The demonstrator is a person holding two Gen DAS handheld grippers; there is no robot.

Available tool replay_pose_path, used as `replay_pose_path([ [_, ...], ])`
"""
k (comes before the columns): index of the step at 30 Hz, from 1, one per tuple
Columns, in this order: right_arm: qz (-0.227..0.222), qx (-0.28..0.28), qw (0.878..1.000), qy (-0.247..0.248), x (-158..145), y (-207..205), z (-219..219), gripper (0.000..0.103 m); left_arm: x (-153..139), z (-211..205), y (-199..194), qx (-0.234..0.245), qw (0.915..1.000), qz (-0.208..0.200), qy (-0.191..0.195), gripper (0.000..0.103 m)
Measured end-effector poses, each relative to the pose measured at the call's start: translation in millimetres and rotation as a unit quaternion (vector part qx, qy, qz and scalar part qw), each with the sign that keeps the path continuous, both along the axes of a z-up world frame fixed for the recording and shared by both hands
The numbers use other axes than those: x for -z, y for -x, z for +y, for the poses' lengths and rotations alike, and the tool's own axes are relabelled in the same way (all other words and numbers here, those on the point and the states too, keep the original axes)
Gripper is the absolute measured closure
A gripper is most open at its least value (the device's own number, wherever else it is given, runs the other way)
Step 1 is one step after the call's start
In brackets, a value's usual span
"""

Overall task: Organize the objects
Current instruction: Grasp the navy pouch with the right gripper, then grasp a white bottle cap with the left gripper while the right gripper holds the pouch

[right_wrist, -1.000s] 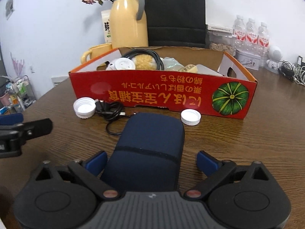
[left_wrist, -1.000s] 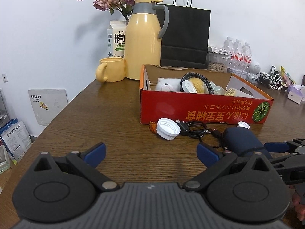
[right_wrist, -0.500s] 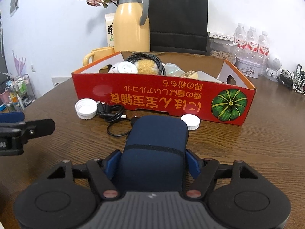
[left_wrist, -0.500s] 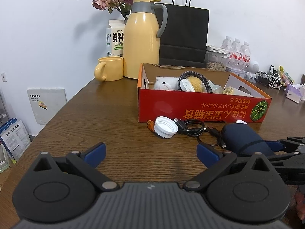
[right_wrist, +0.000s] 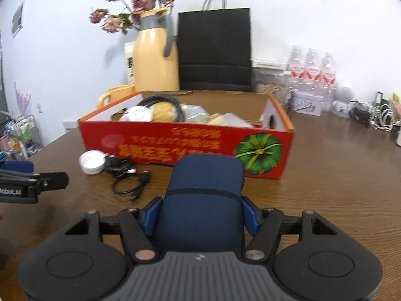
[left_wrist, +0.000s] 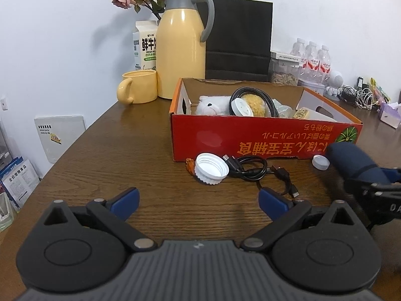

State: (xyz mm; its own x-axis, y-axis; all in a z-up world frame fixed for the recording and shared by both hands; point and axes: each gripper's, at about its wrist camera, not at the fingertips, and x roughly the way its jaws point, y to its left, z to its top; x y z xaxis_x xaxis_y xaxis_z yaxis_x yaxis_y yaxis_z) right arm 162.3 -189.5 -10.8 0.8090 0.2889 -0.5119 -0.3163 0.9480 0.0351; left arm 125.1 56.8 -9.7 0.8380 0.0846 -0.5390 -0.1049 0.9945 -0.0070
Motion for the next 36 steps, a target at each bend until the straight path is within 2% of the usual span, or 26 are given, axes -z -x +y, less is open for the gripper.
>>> replay_pose_path([
  [12, -0.020, 0.010, 1.000, -0.004, 1, -8, -17, 0.039, 2, -7, -40, -0.016, 0.9991, 0.021, -0.033, 0.000],
  [20, -0.022, 0.008, 1.000, -0.005, 0, -7, -17, 0.039, 8, -4, -65, -0.030, 0.9987, 0.029, -0.030, 0.000],
  [23, -0.023, 0.008, 1.000, -0.006, 0, -7, -17, 0.039, 11, -5, -70, -0.026, 0.9985, 0.034, -0.033, 0.007],
  [25, -0.022, 0.008, 1.000, -0.006, 0, -7, -17, 0.039, 11, -6, -70, -0.024, 0.9987, 0.029, -0.035, 0.007],
  [29, -0.020, 0.009, 1.000, -0.005, 0, -7, -16, 0.039, 12, -6, -70, -0.018, 0.9991, 0.026, -0.029, 0.022],
  [34, -0.021, 0.011, 1.000, -0.005, 0, -7, -16, 0.039, 10, 2, -68, -0.027, 0.9994, 0.020, -0.004, 0.022],
  [35, -0.021, 0.010, 1.000, -0.005, 0, -7, -16, 0.039, 10, 3, -68, -0.028, 0.9994, 0.020, -0.002, 0.023],
  [36, -0.020, 0.010, 1.000, -0.004, 0, -7, -16, 0.038, 11, 3, -68, -0.027, 0.9994, 0.022, -0.001, 0.029],
])
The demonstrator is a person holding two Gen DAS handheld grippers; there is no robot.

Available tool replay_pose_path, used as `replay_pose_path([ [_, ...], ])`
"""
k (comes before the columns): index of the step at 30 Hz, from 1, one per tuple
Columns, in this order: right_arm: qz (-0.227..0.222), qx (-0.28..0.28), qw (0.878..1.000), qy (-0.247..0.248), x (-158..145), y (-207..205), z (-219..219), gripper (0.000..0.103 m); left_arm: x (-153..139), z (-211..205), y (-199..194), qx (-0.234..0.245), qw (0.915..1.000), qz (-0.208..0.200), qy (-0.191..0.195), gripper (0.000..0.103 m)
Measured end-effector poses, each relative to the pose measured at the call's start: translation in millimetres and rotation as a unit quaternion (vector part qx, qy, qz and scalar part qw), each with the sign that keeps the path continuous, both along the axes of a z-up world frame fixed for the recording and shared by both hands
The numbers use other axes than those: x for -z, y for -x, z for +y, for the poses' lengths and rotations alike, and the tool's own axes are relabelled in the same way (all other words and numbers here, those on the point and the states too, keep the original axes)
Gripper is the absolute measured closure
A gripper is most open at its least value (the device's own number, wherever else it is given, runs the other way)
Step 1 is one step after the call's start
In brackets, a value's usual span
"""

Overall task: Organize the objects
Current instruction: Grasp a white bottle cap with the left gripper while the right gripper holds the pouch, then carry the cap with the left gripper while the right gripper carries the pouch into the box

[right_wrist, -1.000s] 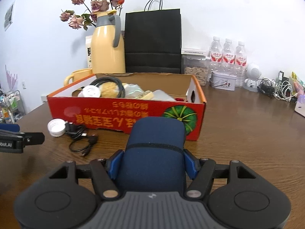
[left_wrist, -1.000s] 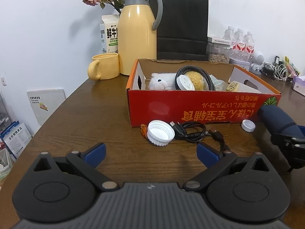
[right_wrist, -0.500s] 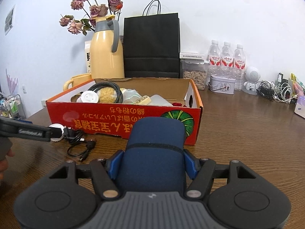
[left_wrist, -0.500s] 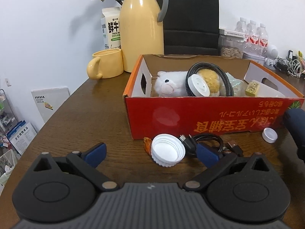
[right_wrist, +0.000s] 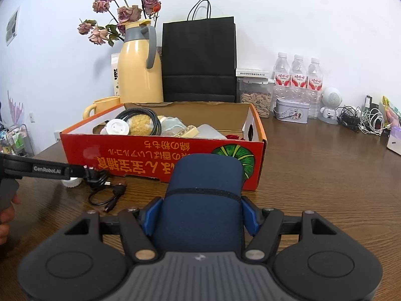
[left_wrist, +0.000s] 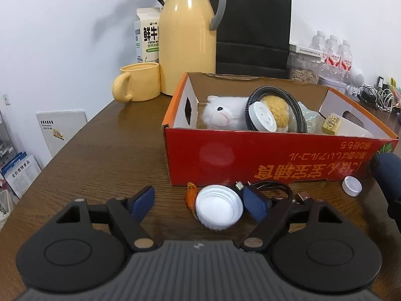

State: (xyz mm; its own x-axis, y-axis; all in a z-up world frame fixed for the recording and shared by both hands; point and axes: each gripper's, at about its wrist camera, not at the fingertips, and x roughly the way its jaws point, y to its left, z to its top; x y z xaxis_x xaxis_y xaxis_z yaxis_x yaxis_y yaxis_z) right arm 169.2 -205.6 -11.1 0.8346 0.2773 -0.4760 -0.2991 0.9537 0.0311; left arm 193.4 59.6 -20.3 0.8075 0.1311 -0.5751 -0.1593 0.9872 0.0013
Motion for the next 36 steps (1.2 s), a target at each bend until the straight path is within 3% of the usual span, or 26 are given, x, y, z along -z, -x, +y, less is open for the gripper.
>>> replay_pose_path([
  [1, 0.000, 0.000, 1.000, 0.000, 0, 0, 0, 0.038, 0, 0, 0, 0.002, 1.0000, 0.001, 0.001, 0.031],
  [2, 0.000, 0.000, 1.000, 0.000, 0, 0, 0, 0.038, 0, 0, 1, 0.008, 1.0000, -0.001, 0.005, 0.040],
  [3, 0.000, 0.000, 1.000, 0.000, 0, 0, 0, 0.038, 0, 0, 2, 0.015, 0.9998, -0.003, 0.009, 0.062],
  [26, -0.027, -0.005, 1.000, -0.003, -5, 10, 2, 0.039, -20, -5, 44, 0.040, 0.9964, -0.068, 0.030, 0.062],
  [36, -0.065, -0.022, 0.997, -0.024, -41, -2, 10, 0.039, -58, -27, 30, 0.075, 0.9895, -0.122, 0.021, 0.062],
])
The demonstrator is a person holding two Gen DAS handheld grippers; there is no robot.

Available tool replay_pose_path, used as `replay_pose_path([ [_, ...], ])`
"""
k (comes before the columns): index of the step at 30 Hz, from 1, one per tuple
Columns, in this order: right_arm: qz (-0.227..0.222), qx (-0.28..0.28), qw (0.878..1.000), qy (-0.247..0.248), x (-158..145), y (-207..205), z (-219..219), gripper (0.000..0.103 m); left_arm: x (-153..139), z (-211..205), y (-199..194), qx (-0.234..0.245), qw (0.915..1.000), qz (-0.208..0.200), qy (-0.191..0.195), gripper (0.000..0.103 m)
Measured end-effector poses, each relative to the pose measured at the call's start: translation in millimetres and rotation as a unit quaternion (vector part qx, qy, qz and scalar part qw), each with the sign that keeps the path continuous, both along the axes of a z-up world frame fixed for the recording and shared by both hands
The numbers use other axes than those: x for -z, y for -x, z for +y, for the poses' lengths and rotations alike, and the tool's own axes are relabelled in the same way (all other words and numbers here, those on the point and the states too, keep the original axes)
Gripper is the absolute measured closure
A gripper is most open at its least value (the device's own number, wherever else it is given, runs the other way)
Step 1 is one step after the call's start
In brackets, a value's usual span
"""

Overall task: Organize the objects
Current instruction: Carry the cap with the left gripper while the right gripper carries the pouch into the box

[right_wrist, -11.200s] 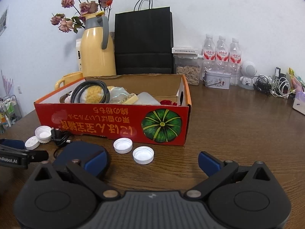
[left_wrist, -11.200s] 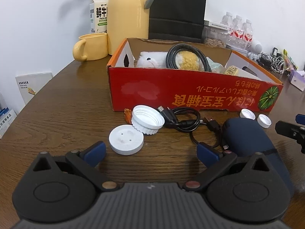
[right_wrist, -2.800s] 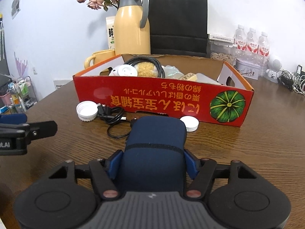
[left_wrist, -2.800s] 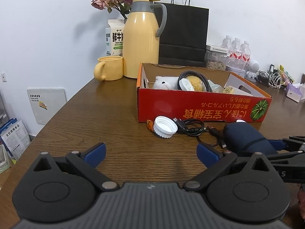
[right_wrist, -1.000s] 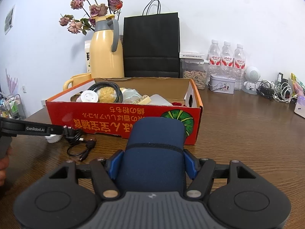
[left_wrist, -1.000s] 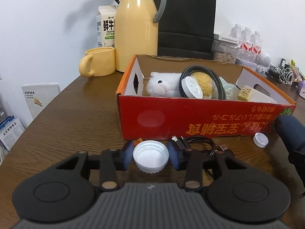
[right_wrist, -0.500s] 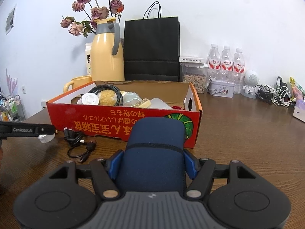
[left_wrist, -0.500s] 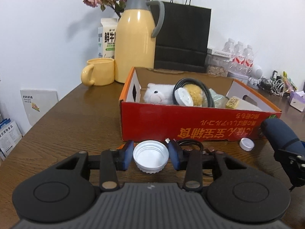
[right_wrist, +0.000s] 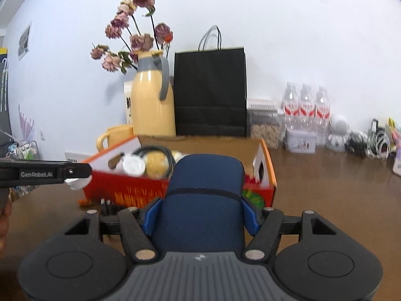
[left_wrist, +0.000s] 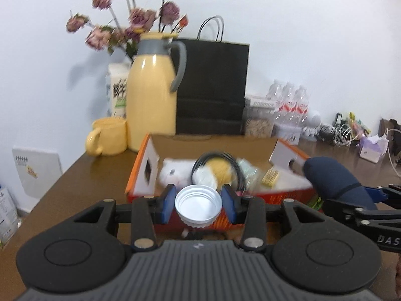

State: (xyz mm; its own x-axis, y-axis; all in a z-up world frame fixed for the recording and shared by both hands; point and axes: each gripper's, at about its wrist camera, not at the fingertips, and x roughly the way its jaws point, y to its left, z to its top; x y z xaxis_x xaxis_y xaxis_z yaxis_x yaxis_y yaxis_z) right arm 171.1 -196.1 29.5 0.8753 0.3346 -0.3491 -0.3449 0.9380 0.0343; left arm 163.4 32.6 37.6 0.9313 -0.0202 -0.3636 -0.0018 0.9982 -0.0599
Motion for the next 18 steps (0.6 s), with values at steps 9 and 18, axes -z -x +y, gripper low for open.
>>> replay_pose_path([
  [9, -0.014, -0.005, 1.000, -0.016, -27, -56, 21, 0.039, -24, -9, -51, -0.001, 0.9996, -0.027, 0.010, 0.062],
  [18, 0.032, 0.015, 0.999, -0.021, -19, -127, 37, 0.039, -18, -6, -105, -0.033, 0.9992, -0.007, 0.022, 0.062],
])
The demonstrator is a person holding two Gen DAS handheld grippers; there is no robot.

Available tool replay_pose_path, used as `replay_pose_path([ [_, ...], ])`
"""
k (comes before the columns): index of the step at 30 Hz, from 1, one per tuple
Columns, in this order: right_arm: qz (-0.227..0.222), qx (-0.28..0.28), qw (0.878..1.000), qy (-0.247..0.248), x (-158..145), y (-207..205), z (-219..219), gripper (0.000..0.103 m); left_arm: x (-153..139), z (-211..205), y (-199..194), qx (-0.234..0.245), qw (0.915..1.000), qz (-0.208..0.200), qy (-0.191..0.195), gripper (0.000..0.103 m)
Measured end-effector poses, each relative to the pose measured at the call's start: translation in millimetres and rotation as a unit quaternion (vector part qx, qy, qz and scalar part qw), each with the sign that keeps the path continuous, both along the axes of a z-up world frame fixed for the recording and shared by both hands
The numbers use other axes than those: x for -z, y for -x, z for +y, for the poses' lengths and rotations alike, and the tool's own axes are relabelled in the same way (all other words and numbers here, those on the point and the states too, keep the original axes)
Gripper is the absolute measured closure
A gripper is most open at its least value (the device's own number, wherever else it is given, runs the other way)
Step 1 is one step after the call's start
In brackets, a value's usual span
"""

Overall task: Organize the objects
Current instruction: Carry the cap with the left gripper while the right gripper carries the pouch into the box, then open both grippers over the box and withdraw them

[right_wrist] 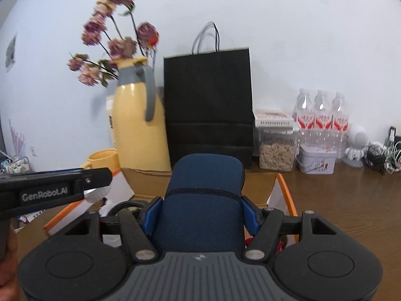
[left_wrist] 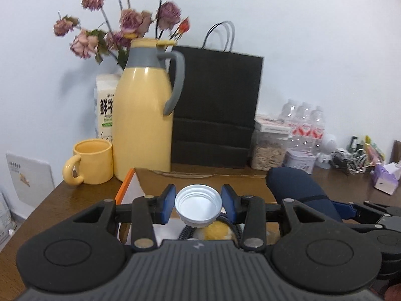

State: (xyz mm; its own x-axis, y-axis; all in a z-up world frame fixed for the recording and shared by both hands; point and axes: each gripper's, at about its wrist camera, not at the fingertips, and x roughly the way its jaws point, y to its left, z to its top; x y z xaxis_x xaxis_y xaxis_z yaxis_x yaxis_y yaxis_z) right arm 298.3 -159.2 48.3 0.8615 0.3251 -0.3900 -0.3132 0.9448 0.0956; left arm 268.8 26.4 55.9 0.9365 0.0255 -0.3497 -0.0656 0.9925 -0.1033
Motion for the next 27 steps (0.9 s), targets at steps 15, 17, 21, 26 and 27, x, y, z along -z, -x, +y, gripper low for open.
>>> replay_pose_path([
  [15, 0.040, 0.022, 0.999, 0.000, 28, -37, -1, 0.020, 19, 12, -27, -0.025, 0.9993, 0.027, 0.003, 0.005],
  [17, 0.025, 0.029, 0.999, -0.001, 26, -33, -3, 0.002, 17, 10, -20, -0.033, 0.9994, 0.005, -0.005, 0.000],
  [21, 0.019, 0.030, 0.999, 0.001, 25, -28, -6, 0.000, 14, 10, -15, -0.031, 0.9995, -0.003, -0.001, 0.000],
  [26, 0.011, 0.030, 0.999, 0.004, 22, -23, -6, 0.000, 13, 8, -11, -0.034, 0.9994, -0.005, -0.004, 0.000],
  [27, 0.009, 0.029, 1.000, 0.005, 21, -21, -6, 0.000, 13, 8, -11, -0.034, 0.9994, -0.005, -0.003, 0.000],
])
